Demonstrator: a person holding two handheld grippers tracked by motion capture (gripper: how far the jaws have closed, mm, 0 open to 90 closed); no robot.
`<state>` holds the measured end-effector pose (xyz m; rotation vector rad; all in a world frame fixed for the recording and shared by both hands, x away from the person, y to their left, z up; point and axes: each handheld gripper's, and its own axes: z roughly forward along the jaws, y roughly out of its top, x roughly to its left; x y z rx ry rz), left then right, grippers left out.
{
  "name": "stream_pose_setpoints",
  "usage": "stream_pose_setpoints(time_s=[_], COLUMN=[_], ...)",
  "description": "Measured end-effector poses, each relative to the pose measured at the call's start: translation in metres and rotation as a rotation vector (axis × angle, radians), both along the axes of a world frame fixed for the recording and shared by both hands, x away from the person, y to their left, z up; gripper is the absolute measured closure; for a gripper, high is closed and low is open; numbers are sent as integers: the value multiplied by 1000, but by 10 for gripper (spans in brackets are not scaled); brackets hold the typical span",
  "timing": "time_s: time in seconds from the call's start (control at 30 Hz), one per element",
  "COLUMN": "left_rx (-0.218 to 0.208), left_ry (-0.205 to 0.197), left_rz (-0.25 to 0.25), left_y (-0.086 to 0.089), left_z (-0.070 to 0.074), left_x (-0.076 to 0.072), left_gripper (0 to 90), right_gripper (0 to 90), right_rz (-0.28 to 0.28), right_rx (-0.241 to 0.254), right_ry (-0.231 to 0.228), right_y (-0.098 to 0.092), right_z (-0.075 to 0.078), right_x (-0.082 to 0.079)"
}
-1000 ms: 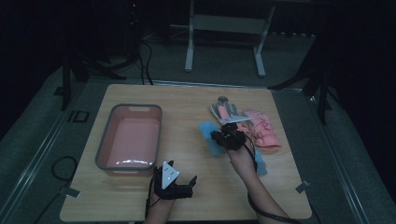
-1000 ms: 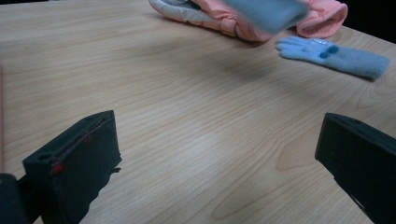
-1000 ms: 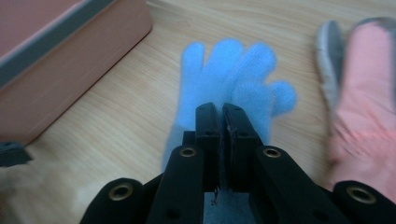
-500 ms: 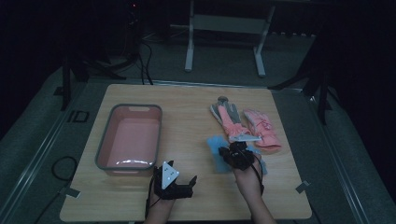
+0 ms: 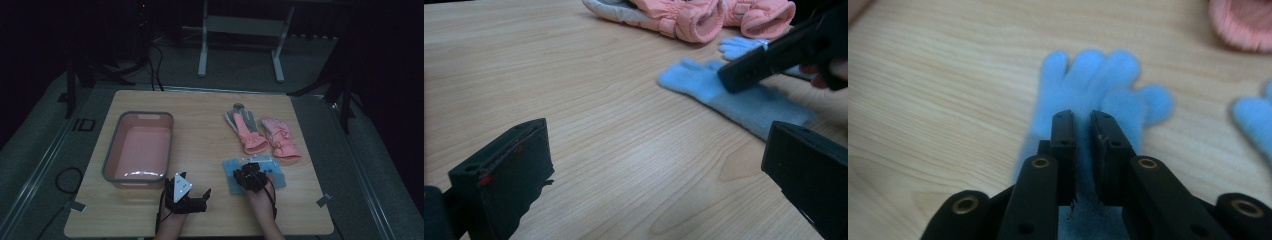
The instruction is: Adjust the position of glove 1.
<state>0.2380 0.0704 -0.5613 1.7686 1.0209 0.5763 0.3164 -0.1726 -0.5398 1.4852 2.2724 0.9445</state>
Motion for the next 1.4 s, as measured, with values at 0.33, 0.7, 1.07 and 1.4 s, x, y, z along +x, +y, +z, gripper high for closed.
stream_pose_setpoints(time_s=[0.33,0.7,1.07,1.4], left_rx=[2,-1,-3,-4], left_ry=[0,-1,4,5], left_rz=[1,1,2,4], left_y=[0,0,0,0], left_z=[0,0,0,0], left_x=[0,0,0,0], left_gripper=[0,0,0,0], right_gripper=[626,639,671,621], right_rz=[3,110,176,189], right_rx=[9,1,-36,-28], right_ry=[-24,-148,-105,-56], right_y=[-1,-45,-121,-131], right_z=[0,37,33,-4], right_x=[-2,10,37,39])
